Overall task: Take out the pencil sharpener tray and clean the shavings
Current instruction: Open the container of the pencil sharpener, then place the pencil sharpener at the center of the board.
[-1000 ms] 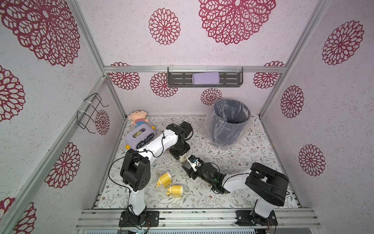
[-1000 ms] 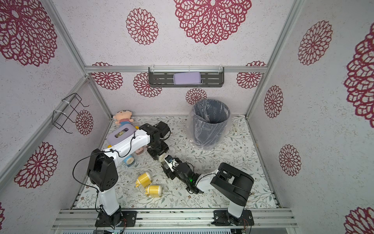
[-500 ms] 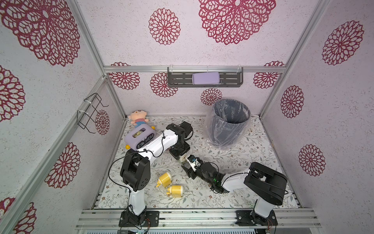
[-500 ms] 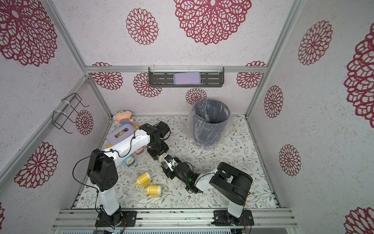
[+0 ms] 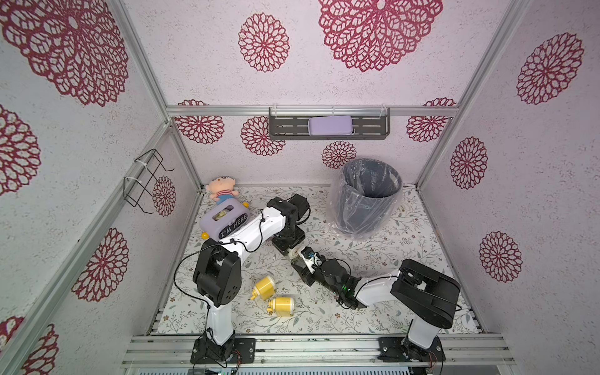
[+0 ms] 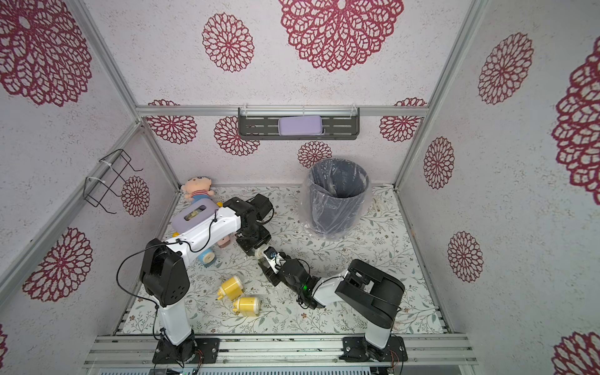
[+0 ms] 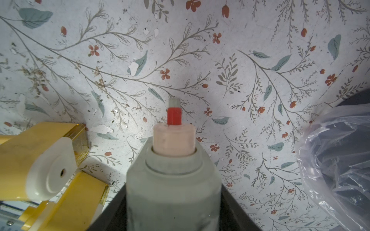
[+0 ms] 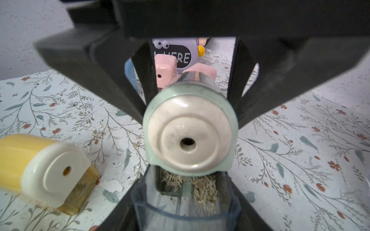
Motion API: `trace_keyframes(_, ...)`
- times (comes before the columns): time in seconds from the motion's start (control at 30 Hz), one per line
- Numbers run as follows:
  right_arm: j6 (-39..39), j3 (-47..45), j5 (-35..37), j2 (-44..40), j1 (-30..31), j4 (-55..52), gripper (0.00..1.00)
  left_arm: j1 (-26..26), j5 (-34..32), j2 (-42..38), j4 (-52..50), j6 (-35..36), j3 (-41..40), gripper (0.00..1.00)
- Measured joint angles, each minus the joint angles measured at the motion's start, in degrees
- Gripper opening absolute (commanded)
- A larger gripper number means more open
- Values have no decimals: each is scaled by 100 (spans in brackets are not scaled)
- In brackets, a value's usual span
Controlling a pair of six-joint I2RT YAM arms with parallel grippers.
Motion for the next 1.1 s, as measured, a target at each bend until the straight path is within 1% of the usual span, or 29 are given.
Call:
trace_keyframes(0.13,7,-221,13,-326,0,-24,40,-9,-212,101,-107,105,249,0)
trace_keyframes(0.33,90,-881,66,-1117,2,-254,39,-9,-568,540,-105,404,800,0)
trace_keyframes(0.47,238,-1294,240,-1609,2,-404,39,-17,-719,826,105,656,868,0)
trace_keyframes(0.63,442,-1641,588,-2166,-7,-706,38,-31,-739,1220,507,1047,1016,0)
trace_keyframes(0.87,721,-1934,879,-2546,-271,-999,38,-118,-765,1869,1097,1711,1639,0)
trace_keyframes(1.1,973,-1993,931,-2555,-575,-1110,38,-166,-721,2450,1521,2411,2168,0)
